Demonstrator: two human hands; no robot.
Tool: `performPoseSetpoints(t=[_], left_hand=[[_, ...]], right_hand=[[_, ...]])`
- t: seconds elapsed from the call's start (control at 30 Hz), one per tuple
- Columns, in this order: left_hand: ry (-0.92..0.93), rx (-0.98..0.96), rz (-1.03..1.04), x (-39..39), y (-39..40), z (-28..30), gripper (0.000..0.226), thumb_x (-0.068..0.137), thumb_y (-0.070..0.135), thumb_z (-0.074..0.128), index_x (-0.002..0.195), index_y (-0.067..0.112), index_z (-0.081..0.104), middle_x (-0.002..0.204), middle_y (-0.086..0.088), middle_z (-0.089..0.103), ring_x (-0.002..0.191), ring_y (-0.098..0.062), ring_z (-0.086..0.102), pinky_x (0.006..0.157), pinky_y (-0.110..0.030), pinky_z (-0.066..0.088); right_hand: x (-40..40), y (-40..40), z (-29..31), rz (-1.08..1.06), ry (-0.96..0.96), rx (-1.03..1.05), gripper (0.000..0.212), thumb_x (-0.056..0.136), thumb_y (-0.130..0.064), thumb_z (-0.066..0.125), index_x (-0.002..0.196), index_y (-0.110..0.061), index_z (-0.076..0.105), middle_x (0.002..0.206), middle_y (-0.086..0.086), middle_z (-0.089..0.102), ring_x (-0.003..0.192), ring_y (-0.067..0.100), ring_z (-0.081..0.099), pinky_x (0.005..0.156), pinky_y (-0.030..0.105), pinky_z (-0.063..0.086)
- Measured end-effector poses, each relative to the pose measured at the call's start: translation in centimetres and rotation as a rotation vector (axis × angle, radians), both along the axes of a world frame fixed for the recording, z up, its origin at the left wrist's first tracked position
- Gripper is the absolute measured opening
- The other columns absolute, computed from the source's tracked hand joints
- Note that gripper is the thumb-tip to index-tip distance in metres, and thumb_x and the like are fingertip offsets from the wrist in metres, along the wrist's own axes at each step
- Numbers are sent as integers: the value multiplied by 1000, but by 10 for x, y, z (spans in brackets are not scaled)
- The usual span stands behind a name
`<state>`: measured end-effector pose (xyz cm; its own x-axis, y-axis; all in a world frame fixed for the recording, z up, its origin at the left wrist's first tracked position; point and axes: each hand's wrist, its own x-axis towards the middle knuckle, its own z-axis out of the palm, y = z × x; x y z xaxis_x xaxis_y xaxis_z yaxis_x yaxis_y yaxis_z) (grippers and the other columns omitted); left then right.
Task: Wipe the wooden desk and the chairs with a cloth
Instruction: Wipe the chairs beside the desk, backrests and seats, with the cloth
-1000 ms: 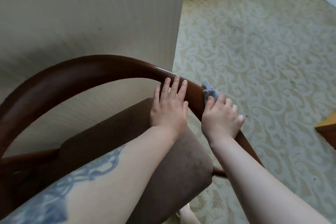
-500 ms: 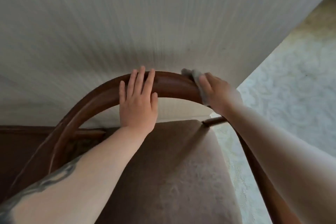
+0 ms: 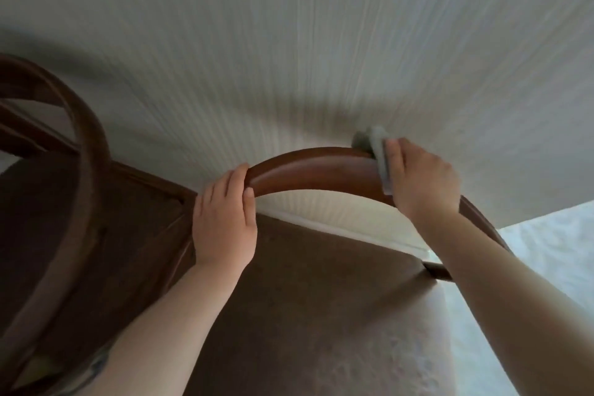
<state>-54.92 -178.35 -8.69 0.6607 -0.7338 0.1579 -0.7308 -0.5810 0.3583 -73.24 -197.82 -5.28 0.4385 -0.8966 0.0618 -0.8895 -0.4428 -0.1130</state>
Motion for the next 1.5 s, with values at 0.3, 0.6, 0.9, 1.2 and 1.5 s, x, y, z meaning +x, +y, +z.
performPoseSetpoints(t=[0.3, 0.6, 0.9, 1.2, 1.5], left_hand=[[-3, 246, 278, 28, 118, -7, 47, 103, 43, 25, 133, 17, 50, 113, -5, 64, 99, -25, 62, 76, -41, 48], [136, 397, 569, 19, 169, 1, 56, 95, 54, 10, 130, 25, 43, 108, 7, 58, 90, -11, 60, 64, -26, 52], [167, 130, 461, 20, 171, -8, 37, 102, 36, 30, 119, 16, 56, 105, 0, 63, 91, -18, 61, 66, -32, 52], [238, -289, 125, 57, 284, 0, 32, 90, 12, 43, 119, 16, 56, 117, 4, 56, 108, -14, 55, 89, -25, 46], [594, -72, 225, 132, 368, -24, 31, 102, 18, 37, 123, 20, 59, 127, 5, 58, 123, -16, 50, 103, -30, 41]], right_hand=[[154, 112, -14, 449, -20, -38, 48, 101, -47, 20, 104, -21, 61, 102, 4, 63, 104, 29, 51, 97, 43, 31], [181, 178, -42, 1064, -99, -36, 43, 99, -52, 30, 109, -26, 63, 100, -1, 65, 101, 26, 58, 99, 43, 38], [195, 222, -42, 568, -171, -44, 31, 97, -40, 45, 85, -21, 66, 88, 0, 66, 93, 27, 55, 98, 42, 32], [187, 372, -56, 463, -513, 160, 37, 99, -39, 40, 100, -18, 70, 108, -4, 69, 122, 15, 53, 110, 40, 31], [255, 484, -41, 79, -669, -42, 36, 101, -32, 40, 111, -11, 69, 125, 1, 64, 132, 21, 46, 110, 48, 33]])
